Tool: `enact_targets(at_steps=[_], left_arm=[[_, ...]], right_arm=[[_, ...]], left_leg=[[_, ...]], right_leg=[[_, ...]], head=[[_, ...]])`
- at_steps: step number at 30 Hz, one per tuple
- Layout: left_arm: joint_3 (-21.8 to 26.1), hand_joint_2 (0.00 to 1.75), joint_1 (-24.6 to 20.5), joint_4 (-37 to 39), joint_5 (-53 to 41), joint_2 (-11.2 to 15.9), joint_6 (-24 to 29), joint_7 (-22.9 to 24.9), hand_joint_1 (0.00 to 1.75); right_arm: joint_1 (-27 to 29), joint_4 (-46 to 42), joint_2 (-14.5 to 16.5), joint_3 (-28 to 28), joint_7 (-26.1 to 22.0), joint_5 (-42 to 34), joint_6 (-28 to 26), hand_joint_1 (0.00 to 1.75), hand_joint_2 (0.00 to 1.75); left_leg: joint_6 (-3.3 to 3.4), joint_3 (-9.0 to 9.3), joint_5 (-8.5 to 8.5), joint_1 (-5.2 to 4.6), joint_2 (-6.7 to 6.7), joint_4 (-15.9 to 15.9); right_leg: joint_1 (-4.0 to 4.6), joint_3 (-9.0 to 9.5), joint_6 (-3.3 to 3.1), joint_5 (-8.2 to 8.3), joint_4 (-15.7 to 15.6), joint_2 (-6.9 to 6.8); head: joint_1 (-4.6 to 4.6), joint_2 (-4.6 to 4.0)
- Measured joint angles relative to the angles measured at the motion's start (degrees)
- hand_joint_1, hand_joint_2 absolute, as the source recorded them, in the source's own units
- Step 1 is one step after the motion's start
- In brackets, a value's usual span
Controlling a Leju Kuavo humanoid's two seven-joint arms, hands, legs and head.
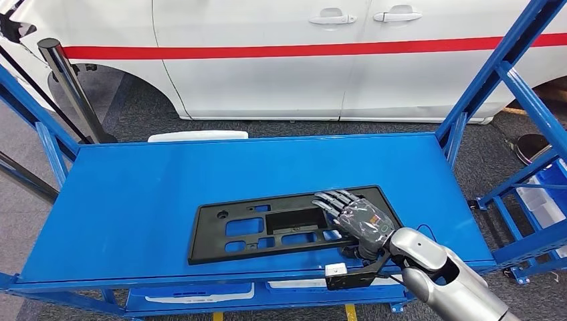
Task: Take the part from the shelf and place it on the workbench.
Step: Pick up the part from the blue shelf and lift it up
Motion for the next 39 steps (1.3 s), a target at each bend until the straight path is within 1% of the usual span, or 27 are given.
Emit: enact_targets(at_steps=[4,9,15,18,22,30,31,32,34,35,36,39], left_arm=[[0.0,0.0,0.0,0.0,-0.05,0.0,0.04,0.13,0.0],[0.0,0.0,0.01,0.0,-0.08,0.0,0.22,0.18,0.0],[0.0,0.0,0.0,0.0,-0.14,-0.02,1.12,0.69,0.0],[0.0,0.0,0.0,0.0,-0.26,-0.05,1.45,1.09,0.0],[0.0,0.0,-0.01,0.0,-0.45,-0.1,1.63,1.49,0.0],[-0.01,0.0,-0.03,0.0,-0.8,-0.11,1.66,1.65,0.0],[-0.01,0.0,-0.03,0.0,-0.82,-0.11,1.66,1.69,0.0],[-0.02,0.0,-0.03,0.0,-0.85,-0.12,1.66,1.75,0.0],[-0.03,0.0,-0.04,0.0,-0.92,-0.13,1.66,1.9,0.0],[-0.04,0.0,-0.04,0.0,-0.95,-0.13,1.65,1.98,0.0],[-0.07,0.0,-0.04,0.0,-0.98,-0.13,1.64,2.04,0.0],[-0.14,0.0,-0.05,0.0,-1.03,-0.13,1.64,2.13,0.0]], right_arm=[[0.02,0.54,0.39,0.34,0.95,3.15,-2.8,0.0,1.75],[0.09,0.98,0.82,0.52,1.76,4.95,-4.01,0.0,1.75],[1.18,1.63,2.02,0.52,6.54,16.45,-12.19,0.0,1.75],[2.17,2.45,2.9,0.51,8.19,21.17,-15.25,0.0,1.75],[3.05,3.85,3.9,0.49,8.94,23.76,-16.71,0.0,1.75],[3.15,5.33,4.85,0.34,9.23,24.9,-17.42,0.01,1.75],[3.18,5.47,4.95,0.26,9.4,25.2,-17.45,0.09,1.75],[3.25,5.63,5.09,0.1,9.62,25.54,-17.48,0.46,1.75],[3.53,6.02,5.4,-0.37,9.97,25.92,-17.65,1.3,1.75],[3.75,6.28,5.55,-0.71,10.06,25.88,-17.78,1.65,1.75],[4.04,6.54,5.67,-1.07,10.1,25.65,-17.92,1.72,1.75],[5.19,7.24,6.0,-2.49,9.86,24.56,-18.15,1.75,1.75]], left_leg=[[0.0,0.0,0.0,0.0,0.0,0.0],[0.0,0.0,0.0,0.0,0.0,0.0],[0.0,0.01,0.0,0.0,0.0,0.0],[0.0,0.01,0.0,0.0,0.0,-0.01],[0.0,0.02,0.0,0.0,0.0,-0.01],[0.0,0.1,0.0,0.0,0.01,0.0],[0.0,0.12,0.0,0.0,0.01,0.0],[0.0,0.13,0.0,0.0,0.01,0.0],[0.0,0.17,0.0,0.0,0.01,0.0],[0.0,0.19,0.0,0.0,0.01,0.0],[0.0,0.21,0.0,0.0,0.01,0.0],[0.0,0.19,0.0,0.0,0.01,-0.01]], right_leg=[[0.0,0.0,0.0,0.0,0.0,0.0],[0.0,0.0,0.0,0.0,0.0,0.0],[0.0,0.0,0.0,0.0,0.0,0.0],[0.01,0.0,0.0,0.0,0.0,0.0],[0.01,0.0,0.0,0.0,0.0,0.01],[0.01,0.07,0.0,0.0,0.0,0.02],[0.01,0.08,0.0,0.0,0.0,0.02],[0.01,0.09,0.0,0.0,0.0,0.02],[0.01,0.1,0.0,0.0,0.0,0.02],[0.01,0.11,0.0,0.0,0.0,0.02],[0.01,0.11,0.0,0.0,0.0,0.02],[0.01,0.12,0.0,0.0,0.0,0.02]], head=[[0.0,0.0],[0.0,0.0],[0.0,0.0],[0.0,0.0],[0.0,0.0],[0.0,0.0],[0.0,0.0],[0.0,0.0],[0.0,0.0],[0.0,0.0],[0.0,0.0],[0.0,0.0]])
